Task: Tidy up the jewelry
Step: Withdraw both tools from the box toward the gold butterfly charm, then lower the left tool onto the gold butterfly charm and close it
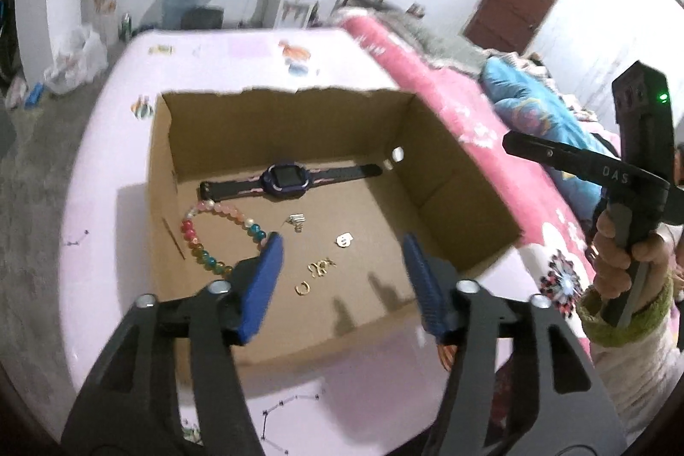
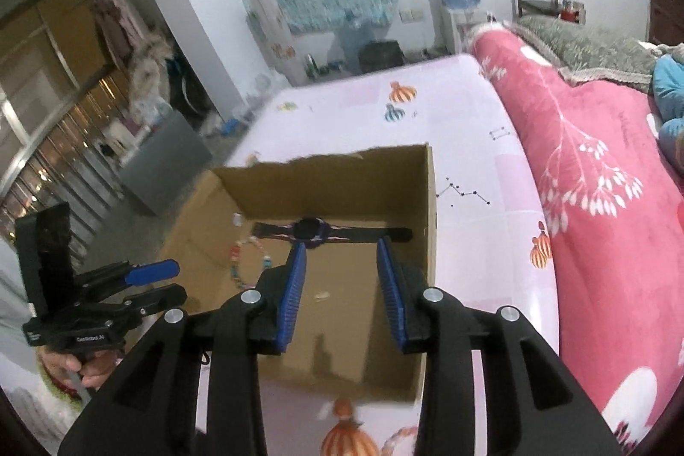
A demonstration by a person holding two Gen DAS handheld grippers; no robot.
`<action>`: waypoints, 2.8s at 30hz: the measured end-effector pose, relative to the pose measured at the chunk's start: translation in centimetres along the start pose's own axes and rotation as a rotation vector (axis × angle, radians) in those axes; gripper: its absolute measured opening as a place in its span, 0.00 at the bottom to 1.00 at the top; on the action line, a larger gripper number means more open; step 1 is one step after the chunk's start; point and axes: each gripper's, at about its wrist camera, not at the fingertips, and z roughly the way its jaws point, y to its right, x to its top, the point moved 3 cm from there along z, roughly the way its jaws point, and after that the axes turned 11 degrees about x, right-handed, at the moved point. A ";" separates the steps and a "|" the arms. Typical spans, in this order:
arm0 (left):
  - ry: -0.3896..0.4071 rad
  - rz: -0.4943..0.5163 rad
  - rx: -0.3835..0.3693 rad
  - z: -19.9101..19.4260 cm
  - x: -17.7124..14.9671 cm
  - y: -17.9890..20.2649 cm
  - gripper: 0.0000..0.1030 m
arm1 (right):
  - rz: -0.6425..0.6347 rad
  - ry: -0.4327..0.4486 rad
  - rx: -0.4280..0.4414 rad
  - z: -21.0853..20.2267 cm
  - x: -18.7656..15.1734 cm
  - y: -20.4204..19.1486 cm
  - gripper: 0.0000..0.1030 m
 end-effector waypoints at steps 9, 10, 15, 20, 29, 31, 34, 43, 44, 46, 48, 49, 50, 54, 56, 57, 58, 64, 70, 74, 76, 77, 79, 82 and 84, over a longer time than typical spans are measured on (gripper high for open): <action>0.048 0.095 -0.010 -5.7 -6.8 0.8 0.83 | 0.000 0.042 0.127 -4.9 -8.0 -2.2 0.37; 0.030 0.102 0.007 -5.5 -8.0 0.8 0.84 | 0.013 0.025 0.128 -4.5 -8.9 -2.0 0.37; -0.065 0.113 0.114 -1.8 -12.7 0.6 0.84 | 0.123 -0.113 0.064 0.6 -13.9 0.6 0.37; -0.134 0.234 0.274 2.9 -16.1 1.6 0.84 | 0.153 -0.220 -0.016 4.5 -15.3 3.0 0.29; -0.103 0.228 0.264 3.6 -16.5 1.5 0.85 | -0.021 -0.327 -0.161 7.5 -16.2 1.7 0.19; -0.102 0.217 0.253 3.5 -16.5 1.1 0.85 | -0.032 -0.336 -0.170 7.6 -16.1 1.5 0.14; -0.092 0.219 0.254 3.1 -16.7 1.0 0.85 | -0.038 -0.345 -0.158 7.8 -16.4 0.8 0.13; -0.073 0.218 0.244 1.2 -18.3 0.6 0.85 | 0.000 -0.331 0.006 9.9 -17.6 -3.4 0.13; -0.072 0.215 0.240 1.0 -18.5 0.4 0.85 | 0.008 -0.331 0.039 10.4 -17.7 -4.1 0.13; -0.070 0.199 0.228 0.2 -19.0 0.1 0.85 | 0.017 -0.329 0.099 11.4 -17.9 -5.2 0.13; -0.069 0.186 0.226 0.0 -19.2 0.0 0.85 | 0.048 -0.322 0.169 12.2 -18.2 -6.3 0.13; -0.068 0.180 0.225 -0.1 -19.3 0.1 0.85 | 0.065 -0.322 0.190 12.6 -18.1 -6.6 0.13; -0.065 0.177 0.226 -0.2 -19.4 0.1 0.85 | 0.079 -0.323 0.207 12.6 -18.2 -6.7 0.13; -0.035 0.164 0.216 -0.5 -19.4 0.6 0.85 | 0.110 -0.244 0.214 9.8 -17.3 -5.8 0.21; -0.019 0.155 0.184 -0.7 -19.2 0.7 0.84 | 0.129 -0.194 0.196 7.9 -16.8 -4.8 0.29; -0.011 0.155 0.173 -0.8 -19.0 0.7 0.84 | 0.139 -0.174 0.181 6.5 -16.6 -3.8 0.29; 0.002 0.162 0.164 -0.8 -19.2 0.9 0.84 | 0.152 -0.154 0.154 5.3 -16.5 -2.9 0.30; 0.013 0.198 0.175 0.4 -17.8 1.6 0.67 | 0.199 -0.093 0.034 1.1 -17.6 0.4 0.30; -0.022 0.182 0.166 1.6 -16.9 1.8 0.45 | 0.235 -0.023 -0.008 -0.4 -18.0 1.9 0.30; -0.052 0.193 0.189 2.4 -17.1 2.4 0.31 | 0.223 -0.012 -0.019 0.3 -18.1 1.5 0.30; -0.045 0.197 0.204 2.4 -17.2 2.7 0.30 | 0.226 -0.010 -0.019 0.9 -18.0 1.3 0.30; -0.041 0.201 0.213 2.5 -17.2 2.8 0.29 | 0.227 -0.009 -0.021 0.9 -18.0 1.4 0.30; -0.039 0.211 0.233 2.6 -17.3 3.1 0.27 | 0.228 -0.010 -0.025 0.9 -18.0 1.6 0.30; -0.032 0.228 0.241 2.8 -17.3 3.5 0.22 | 0.231 -0.012 -0.030 1.0 -18.3 1.7 0.30; -0.031 0.231 0.234 2.7 -17.3 3.4 0.20 | 0.233 -0.012 -0.032 1.0 -18.4 1.7 0.30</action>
